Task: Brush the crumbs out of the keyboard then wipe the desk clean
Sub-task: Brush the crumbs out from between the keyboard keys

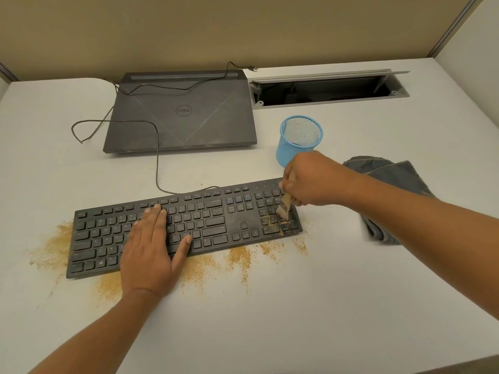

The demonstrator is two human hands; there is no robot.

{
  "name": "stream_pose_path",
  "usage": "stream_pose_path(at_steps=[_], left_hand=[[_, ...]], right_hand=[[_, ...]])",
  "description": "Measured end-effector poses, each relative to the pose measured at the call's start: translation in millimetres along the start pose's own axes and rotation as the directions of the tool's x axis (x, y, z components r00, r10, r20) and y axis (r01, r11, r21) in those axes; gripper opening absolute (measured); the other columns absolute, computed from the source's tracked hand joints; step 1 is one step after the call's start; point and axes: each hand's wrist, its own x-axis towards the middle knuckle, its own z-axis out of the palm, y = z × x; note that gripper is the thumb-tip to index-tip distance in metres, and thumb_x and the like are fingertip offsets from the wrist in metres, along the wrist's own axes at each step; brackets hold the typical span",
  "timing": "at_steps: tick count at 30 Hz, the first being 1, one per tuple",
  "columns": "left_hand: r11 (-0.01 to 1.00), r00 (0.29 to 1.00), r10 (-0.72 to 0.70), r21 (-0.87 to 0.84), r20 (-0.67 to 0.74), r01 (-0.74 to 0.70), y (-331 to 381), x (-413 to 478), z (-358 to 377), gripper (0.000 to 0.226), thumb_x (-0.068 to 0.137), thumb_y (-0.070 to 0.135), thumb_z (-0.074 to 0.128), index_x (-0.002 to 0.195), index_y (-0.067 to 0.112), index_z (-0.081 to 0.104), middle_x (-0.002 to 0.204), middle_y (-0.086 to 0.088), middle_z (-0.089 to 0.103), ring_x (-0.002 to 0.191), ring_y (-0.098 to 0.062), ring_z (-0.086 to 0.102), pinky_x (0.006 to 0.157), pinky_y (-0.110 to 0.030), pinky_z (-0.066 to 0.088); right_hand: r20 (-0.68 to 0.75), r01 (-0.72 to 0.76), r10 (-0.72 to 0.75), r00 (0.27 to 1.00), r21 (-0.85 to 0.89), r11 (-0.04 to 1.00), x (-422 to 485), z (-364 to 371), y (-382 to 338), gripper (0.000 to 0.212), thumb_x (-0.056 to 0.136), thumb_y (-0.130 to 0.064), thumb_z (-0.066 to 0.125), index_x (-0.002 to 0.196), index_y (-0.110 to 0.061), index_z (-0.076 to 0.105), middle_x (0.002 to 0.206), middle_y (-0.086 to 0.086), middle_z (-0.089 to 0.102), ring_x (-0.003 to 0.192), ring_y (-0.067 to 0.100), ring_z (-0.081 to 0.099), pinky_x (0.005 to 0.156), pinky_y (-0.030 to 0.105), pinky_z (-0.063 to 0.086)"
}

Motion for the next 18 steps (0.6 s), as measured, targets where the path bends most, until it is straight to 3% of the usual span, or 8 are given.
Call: stream_pose_path(at_steps=[2, 6, 10, 14, 16, 18], left_hand=[[1.0, 1.0, 0.004, -0.001, 0.004, -0.004, 0.0, 0.2, 0.3, 0.083, 0.093, 0.068, 0.022, 0.149, 0.008, 0.034, 0.156, -0.01, 0.034, 0.147, -0.022, 0.025, 0.121, -0.04, 0.018], [1.0, 1.0, 0.003, -0.005, -0.003, -0.003, -0.1, 0.2, 0.9, 0.082, 0.094, 0.067, 0.023, 0.149, 0.008, 0.034, 0.156, -0.01, 0.034, 0.147, -0.023, 0.025, 0.121, -0.041, 0.019], [1.0, 1.0, 0.001, -0.004, -0.004, -0.001, -0.2, 0.0, 0.9, 0.082, 0.093, 0.067, 0.023, 0.149, 0.008, 0.034, 0.156, -0.009, 0.034, 0.147, -0.022, 0.025, 0.121, -0.041, 0.018], [1.0, 1.0, 0.0, -0.005, -0.009, 0.0, -0.8, 0.0, 1.5, 0.081, 0.093, 0.067, 0.024, 0.149, 0.008, 0.035, 0.156, -0.009, 0.034, 0.147, -0.022, 0.025, 0.121, -0.042, 0.019], [1.0, 1.0, -0.002, -0.005, -0.006, 0.002, -0.6, 0.5, 1.7, 0.081, 0.093, 0.067, 0.024, 0.149, 0.008, 0.035, 0.156, -0.009, 0.034, 0.147, -0.023, 0.025, 0.121, -0.042, 0.019], [1.0, 1.0, -0.006, -0.002, -0.002, 0.006, -0.4, 0.5, 2.1, 0.081, 0.093, 0.067, 0.024, 0.149, 0.009, 0.034, 0.156, -0.009, 0.034, 0.147, -0.023, 0.024, 0.121, -0.041, 0.018]], right_hand=[[-0.069, 0.01, -0.009, 0.998, 0.014, 1.0, -3.7, 2.5, 1.6, 0.029, 0.097, -0.023, 0.054, 0.083, -0.008, 0.074, 0.073, 0.007, 0.071, 0.076, 0.025, 0.067, 0.073, 0.037, 0.057], [0.004, -0.025, 0.025, 1.0, -0.039, 0.999, -10.8, 9.0, 3.7, 0.027, 0.094, -0.019, 0.054, 0.08, -0.003, 0.071, 0.073, 0.011, 0.07, 0.075, 0.027, 0.068, 0.072, 0.042, 0.058], [-0.122, -0.039, 0.042, 0.992, 0.028, 0.999, -12.8, 11.1, 8.7, 0.028, 0.095, -0.022, 0.054, 0.081, -0.008, 0.073, 0.07, 0.005, 0.07, 0.074, 0.023, 0.068, 0.074, 0.04, 0.058], [0.005, -0.052, 0.052, 0.999, -0.011, 0.999, -20.3, 14.6, 8.1, 0.025, 0.092, -0.019, 0.054, 0.08, -0.005, 0.071, 0.07, 0.009, 0.07, 0.071, 0.026, 0.068, 0.067, 0.039, 0.058], [-0.04, -0.019, 0.02, 0.999, 0.036, 0.999, -22.8, 14.4, 6.4, 0.022, 0.094, -0.022, 0.057, 0.079, -0.013, 0.07, 0.067, -0.001, 0.067, 0.065, 0.016, 0.063, 0.06, 0.028, 0.051], [0.018, 0.019, -0.02, 1.0, 0.026, 0.999, -25.3, 13.9, 2.9, 0.019, 0.095, -0.023, 0.059, 0.081, -0.019, 0.07, 0.069, -0.006, 0.065, 0.064, 0.01, 0.058, 0.056, 0.025, 0.043]])
